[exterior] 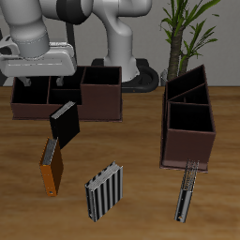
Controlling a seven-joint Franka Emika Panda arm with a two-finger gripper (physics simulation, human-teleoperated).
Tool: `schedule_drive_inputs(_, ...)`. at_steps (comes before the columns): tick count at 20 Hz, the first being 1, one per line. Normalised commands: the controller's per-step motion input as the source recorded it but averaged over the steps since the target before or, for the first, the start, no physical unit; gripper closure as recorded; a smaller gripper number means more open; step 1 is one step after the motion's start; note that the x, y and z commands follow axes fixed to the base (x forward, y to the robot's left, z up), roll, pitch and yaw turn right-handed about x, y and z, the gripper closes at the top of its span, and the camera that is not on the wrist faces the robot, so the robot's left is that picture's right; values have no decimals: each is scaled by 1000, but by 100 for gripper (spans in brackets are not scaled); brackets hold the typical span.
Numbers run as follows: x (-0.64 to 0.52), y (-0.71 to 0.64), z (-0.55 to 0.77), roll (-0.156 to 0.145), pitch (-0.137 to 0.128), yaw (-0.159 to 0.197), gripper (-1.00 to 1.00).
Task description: Place the orange book into the left desk caddy's right compartment
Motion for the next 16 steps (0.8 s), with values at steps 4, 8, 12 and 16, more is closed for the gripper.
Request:
schedule_drive_inputs(4,343,-409,43,-85,-27,72,-100)
schedule_drive_inputs(8,379,-234,38,-57,-38,44,-100)
schedule_drive_inputs(12,222,4,15,-6,-32,3,-100)
schedule_drive_inputs(16,301,172,-94,-9,-37,-13,-100)
